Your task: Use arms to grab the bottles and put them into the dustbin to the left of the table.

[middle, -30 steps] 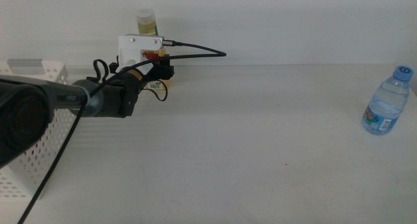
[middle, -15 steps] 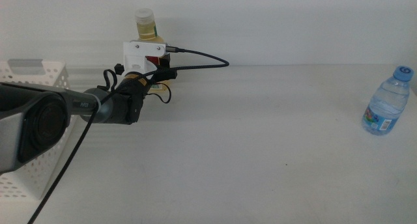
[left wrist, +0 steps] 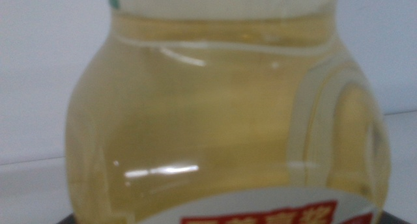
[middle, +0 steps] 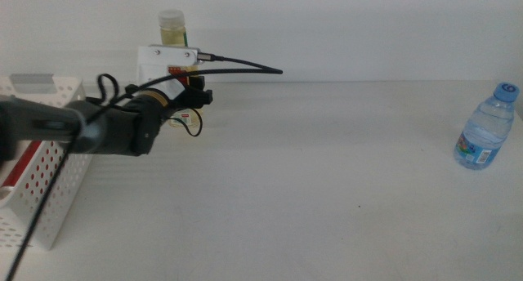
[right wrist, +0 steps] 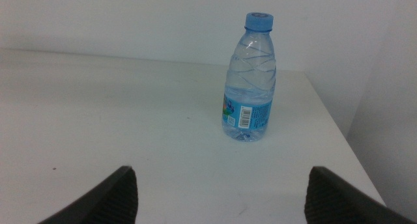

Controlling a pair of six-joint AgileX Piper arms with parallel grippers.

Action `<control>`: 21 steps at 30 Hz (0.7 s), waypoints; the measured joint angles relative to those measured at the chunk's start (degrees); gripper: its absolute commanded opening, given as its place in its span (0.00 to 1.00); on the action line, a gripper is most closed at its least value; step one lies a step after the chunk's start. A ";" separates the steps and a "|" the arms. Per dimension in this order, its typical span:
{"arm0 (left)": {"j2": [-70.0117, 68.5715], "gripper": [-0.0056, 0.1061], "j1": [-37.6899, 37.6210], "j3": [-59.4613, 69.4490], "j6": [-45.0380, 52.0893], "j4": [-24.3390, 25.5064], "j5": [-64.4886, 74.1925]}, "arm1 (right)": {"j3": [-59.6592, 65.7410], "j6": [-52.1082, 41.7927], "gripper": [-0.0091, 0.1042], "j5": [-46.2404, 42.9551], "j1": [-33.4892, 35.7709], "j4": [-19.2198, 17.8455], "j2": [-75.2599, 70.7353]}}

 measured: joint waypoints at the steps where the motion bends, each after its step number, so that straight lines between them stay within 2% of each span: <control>1: -2.18 0.01 -0.13 1.81 0.05 0.00 0.38 | 0.00 0.00 0.67 0.00 0.00 0.00 0.00; 5: -11.48 0.01 -0.60 7.74 0.19 0.00 4.43 | 0.00 0.00 0.67 0.00 0.00 0.00 0.00; 9: -21.29 0.01 -0.98 11.01 0.44 0.00 14.73 | 0.00 0.00 0.67 0.00 0.00 0.00 0.00; 21: -43.85 0.01 -1.10 8.07 0.63 0.00 53.08 | 0.00 0.00 0.67 0.00 0.00 0.00 0.00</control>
